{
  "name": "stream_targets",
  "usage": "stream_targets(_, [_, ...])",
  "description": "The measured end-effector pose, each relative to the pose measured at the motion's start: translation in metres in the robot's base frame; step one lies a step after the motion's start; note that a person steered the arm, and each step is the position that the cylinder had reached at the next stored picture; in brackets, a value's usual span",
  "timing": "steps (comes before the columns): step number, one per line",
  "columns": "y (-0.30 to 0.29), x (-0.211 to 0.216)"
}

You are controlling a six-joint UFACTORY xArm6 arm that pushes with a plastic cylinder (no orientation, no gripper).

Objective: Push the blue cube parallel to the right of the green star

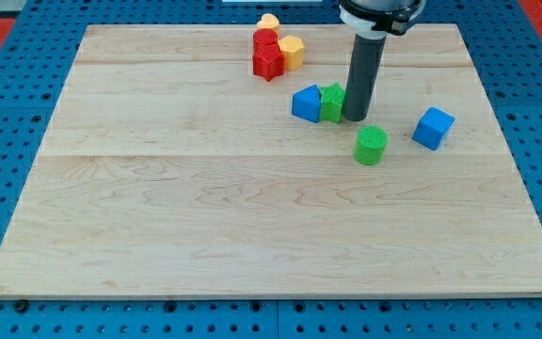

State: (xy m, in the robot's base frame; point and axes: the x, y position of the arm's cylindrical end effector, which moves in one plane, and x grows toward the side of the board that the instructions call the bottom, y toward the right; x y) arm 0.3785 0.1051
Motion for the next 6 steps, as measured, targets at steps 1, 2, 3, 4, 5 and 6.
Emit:
stream_targets(1, [0.0, 0.0])
stream_targets(2, [0.02, 0.0])
stream_targets(3, [0.053, -0.012])
stream_targets(4, [0.085, -0.023])
stream_targets(5, [0.15, -0.023])
stream_targets(6, [0.176, 0.028])
